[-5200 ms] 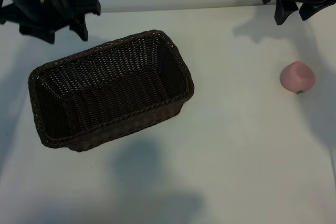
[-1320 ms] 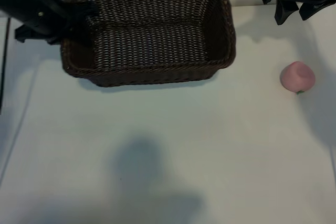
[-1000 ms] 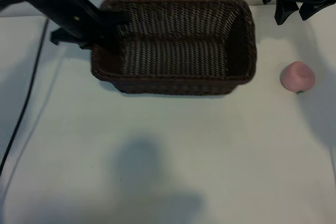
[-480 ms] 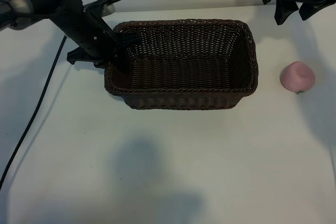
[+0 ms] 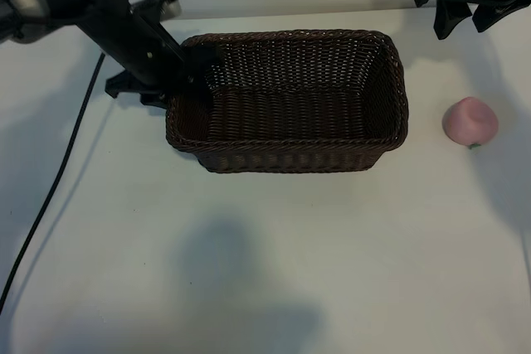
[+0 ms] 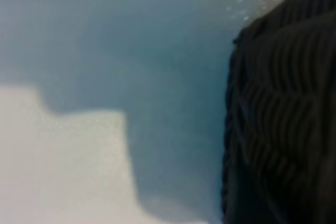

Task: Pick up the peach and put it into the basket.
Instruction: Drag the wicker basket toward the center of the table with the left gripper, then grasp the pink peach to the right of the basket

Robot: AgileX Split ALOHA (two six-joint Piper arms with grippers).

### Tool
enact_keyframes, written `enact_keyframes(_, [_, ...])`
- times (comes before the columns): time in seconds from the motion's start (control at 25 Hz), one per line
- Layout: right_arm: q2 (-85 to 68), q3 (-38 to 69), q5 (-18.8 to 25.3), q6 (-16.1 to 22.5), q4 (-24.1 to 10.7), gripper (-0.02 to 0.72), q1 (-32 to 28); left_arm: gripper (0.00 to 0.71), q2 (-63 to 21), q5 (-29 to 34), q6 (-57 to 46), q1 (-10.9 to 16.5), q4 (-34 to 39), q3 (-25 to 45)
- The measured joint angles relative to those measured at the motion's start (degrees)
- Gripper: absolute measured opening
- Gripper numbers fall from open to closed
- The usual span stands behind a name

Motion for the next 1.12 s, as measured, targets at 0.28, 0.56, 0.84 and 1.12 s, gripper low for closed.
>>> enact_keyframes(0.28, [0.0, 0.0, 0.0, 0.0, 0.0, 0.506, 0.0, 0.61, -6.8, 2.6, -4.8, 0.0, 9.4, -1.1])
enact_keyframes(0.56, [0.0, 0.0, 0.0, 0.0, 0.0, 0.506, 0.0, 0.594, -13.5, 9.0, -5.7, 0.4, 16.9, -1.1])
enact_keyframes(0.84, [0.0, 0.0, 0.0, 0.1, 0.0, 0.506, 0.0, 0.594, -17.1, 15.1, -5.7, 1.1, 22.5, -1.1])
enact_keyframes(1.12, [0.0, 0.0, 0.0, 0.2, 0.0, 0.506, 0.0, 0.593, -21.6, 12.7, -5.7, 1.3, 23.3, 6.4])
